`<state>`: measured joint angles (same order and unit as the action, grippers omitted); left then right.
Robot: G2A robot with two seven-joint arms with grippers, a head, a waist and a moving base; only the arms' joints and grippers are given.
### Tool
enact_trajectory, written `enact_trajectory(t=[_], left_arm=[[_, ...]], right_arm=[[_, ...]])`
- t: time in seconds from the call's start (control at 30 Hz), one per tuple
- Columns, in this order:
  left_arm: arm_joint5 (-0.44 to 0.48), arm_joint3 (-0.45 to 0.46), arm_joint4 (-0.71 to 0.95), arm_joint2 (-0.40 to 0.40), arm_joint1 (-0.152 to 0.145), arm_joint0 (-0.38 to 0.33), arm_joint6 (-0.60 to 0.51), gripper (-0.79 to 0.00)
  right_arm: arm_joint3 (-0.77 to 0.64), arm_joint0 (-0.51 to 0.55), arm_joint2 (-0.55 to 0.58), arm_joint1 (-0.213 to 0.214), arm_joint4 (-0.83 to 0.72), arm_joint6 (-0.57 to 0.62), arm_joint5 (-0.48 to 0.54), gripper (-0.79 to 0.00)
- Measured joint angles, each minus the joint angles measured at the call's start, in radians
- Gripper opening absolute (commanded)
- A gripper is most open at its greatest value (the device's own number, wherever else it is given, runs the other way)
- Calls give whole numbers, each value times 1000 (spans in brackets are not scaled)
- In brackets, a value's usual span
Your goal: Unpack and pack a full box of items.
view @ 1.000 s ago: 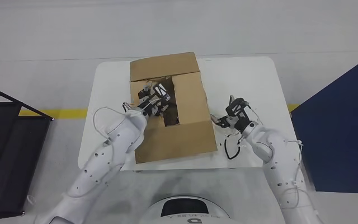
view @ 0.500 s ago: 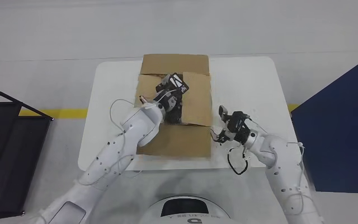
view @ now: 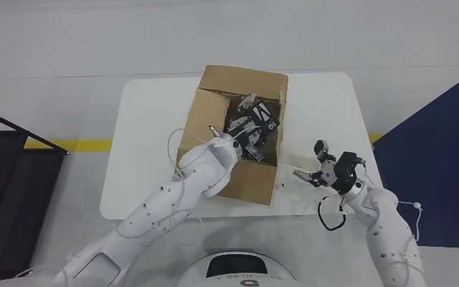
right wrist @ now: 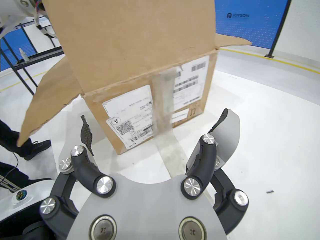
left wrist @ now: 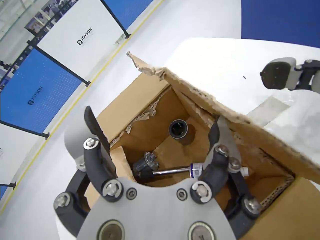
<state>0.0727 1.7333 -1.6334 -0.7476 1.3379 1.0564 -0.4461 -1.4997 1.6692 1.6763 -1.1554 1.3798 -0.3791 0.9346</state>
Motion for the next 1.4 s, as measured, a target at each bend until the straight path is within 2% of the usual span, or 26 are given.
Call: enact_trajectory(t=[0.1, 0.27, 0.33, 0.43, 0.57, 0.67, 0.83, 0.9, 0.97, 1.03, 1.13, 1.27, 1.4], left_arm=[[-7, -36, -12, 45, 19, -30, -11, 0], [-14, -154, -2, 114, 60, -92, -39, 0], [-26, -180, 8, 119, 70, -102, -30, 0], [-50, -164, 6, 83, 70, -97, -6, 0], [-76, -61, -33, -43, 39, -36, 20, 0], [-63, 64, -60, -190, 2, 61, 43, 0], [-8, 244, -31, -483, -49, 267, 117, 0], [12, 271, 8, -582, -60, 330, 147, 0], [25, 272, 58, -691, -69, 391, 182, 0], [41, 251, 115, -783, -75, 435, 209, 0], [63, 195, 177, -879, -81, 472, 234, 0], [100, 100, 210, -918, -86, 477, 260, 0], [150, -10, 227, -899, -88, 440, 269, 0]], right_arm=[[23, 41, 51, 5, -8, -81, -41, 0], [91, 144, 156, 11, -45, -298, -70, 0], [116, 170, 181, 12, -59, -365, -75, 0], [120, 193, 199, 12, -69, -423, -91, 0], [55, 225, 211, 10, -71, -479, -112, 0], [-24, 232, 203, 8, -74, -459, -139, 0], [-170, 175, 150, 4, -111, -254, -217, 0], [-213, 148, 118, 2, -142, -168, -247, 0], [-250, 136, 93, 2, -150, -102, -224, 0], [-253, 137, 93, 3, -148, -95, -214, 0], [-251, 137, 94, 3, -148, -99, -216, 0], [-260, 128, 86, 2, -153, -86, -223, 0], [-334, 36, 6, 3, -122, 43, -209, 0]])
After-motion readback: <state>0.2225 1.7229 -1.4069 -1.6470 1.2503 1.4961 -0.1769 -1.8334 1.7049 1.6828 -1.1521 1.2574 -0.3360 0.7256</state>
